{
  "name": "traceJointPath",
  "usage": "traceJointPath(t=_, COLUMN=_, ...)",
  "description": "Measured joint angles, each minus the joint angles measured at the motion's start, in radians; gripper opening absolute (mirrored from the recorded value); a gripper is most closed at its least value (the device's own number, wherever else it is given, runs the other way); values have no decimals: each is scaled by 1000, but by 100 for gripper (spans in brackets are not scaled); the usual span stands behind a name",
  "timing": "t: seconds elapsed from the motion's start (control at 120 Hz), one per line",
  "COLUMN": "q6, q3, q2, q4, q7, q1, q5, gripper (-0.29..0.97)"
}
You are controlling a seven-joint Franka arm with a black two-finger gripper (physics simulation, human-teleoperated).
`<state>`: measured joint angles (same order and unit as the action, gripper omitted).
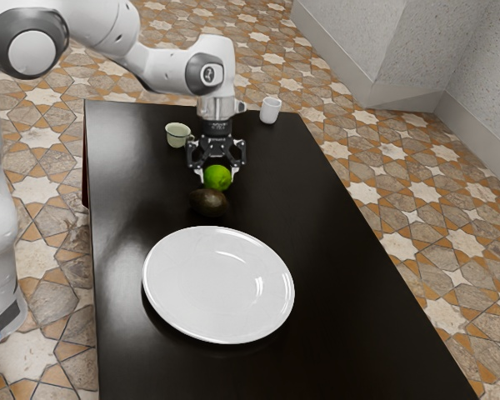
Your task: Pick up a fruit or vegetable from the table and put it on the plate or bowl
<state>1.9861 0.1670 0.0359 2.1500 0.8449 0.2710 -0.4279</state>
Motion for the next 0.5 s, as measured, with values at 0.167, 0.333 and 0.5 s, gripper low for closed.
traceJointPath(t=0.167, q6=-1, q3=0, q2=80, q4=-1, q7=32, q1=-13, q5=33, gripper=25)
traceJointPath(t=0.333, q6=-9, q3=-2, q2=227, q4=15, q7=95, q1=-167, q5=80, gripper=26)
traceJointPath(t=0.5, q6=-19, q3=-5, q2=380, q4=126, q7=199, q1=-390, q5=91, gripper=25)
